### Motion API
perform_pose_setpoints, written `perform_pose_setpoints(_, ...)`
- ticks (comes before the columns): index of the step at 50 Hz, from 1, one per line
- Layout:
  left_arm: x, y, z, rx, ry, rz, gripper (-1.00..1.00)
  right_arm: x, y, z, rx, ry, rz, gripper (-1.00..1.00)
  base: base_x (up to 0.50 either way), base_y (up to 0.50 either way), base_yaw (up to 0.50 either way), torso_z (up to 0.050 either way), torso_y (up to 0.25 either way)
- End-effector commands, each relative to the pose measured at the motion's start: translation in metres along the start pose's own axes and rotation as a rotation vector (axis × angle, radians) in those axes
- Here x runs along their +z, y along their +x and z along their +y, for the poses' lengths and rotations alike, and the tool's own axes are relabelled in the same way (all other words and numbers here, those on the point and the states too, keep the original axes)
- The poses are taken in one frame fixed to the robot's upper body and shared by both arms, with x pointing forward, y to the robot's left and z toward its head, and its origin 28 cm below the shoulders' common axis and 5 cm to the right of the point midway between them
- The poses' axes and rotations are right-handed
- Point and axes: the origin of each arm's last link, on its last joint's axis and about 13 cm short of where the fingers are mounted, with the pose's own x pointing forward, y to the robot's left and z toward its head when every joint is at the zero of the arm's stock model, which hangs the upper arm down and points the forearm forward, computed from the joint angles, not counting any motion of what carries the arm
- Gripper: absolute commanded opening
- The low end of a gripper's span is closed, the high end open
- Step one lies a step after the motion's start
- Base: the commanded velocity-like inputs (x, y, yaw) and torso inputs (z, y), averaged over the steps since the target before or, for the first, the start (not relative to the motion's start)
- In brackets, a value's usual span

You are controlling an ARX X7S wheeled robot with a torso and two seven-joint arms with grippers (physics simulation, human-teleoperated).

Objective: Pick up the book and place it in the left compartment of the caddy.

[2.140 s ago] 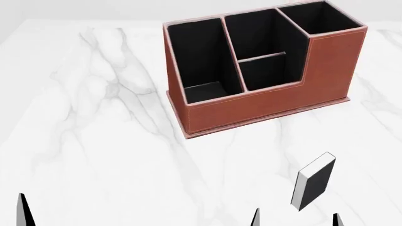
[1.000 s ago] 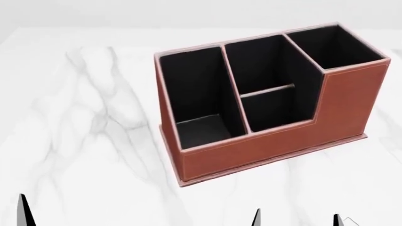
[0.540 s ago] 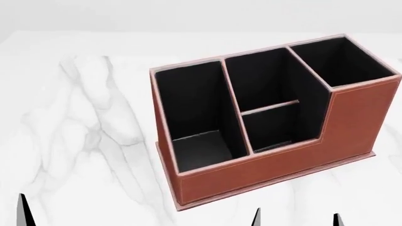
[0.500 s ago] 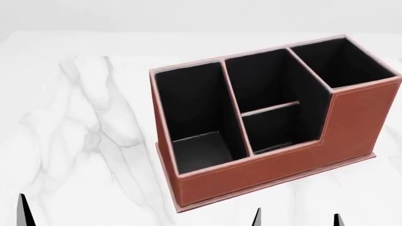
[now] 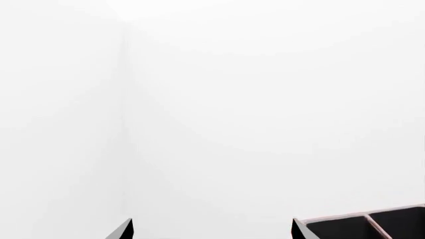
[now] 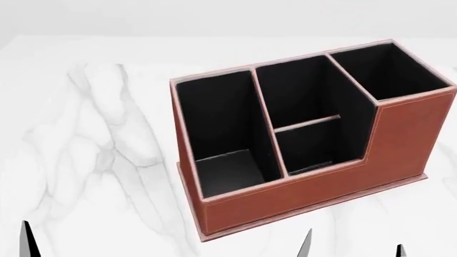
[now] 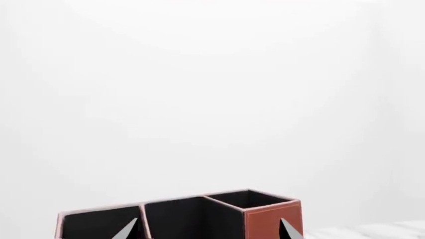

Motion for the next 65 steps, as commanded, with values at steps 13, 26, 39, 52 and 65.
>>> perform_pose_setpoints(13,-0.002,0.000,0.000,-0.004,-0.003,0.003,1.00,-0.007,0.026,0.025,-0.300,-0.141,0.090,1.00,0.00,0.00,0.00,0.000,0.000)
perform_pose_setpoints(26,-0.002,0.000,0.000,-0.005,-0.005,0.004,1.00,-0.016,0.052,0.038,-0.422,-0.084,0.211,1.00,0.00,0.00,0.00,0.000,0.000)
perform_pose_setpoints(39,-0.001,-0.001,0.000,-0.005,-0.005,0.004,1.00,-0.026,0.052,0.045,-0.566,-0.107,0.277,1.00,0.00,0.00,0.00,0.000,0.000)
perform_pose_setpoints(52,0.000,-0.001,0.000,-0.002,-0.005,0.001,1.00,-0.032,0.054,0.048,-0.532,-0.045,0.461,1.00,0.00,0.00,0.00,0.000,0.000)
perform_pose_setpoints(65,0.001,-0.002,0.000,-0.001,-0.006,0.000,1.00,-0.035,0.048,0.048,-0.494,-0.043,0.609,1.00,0.00,0.00,0.00,0.000,0.000)
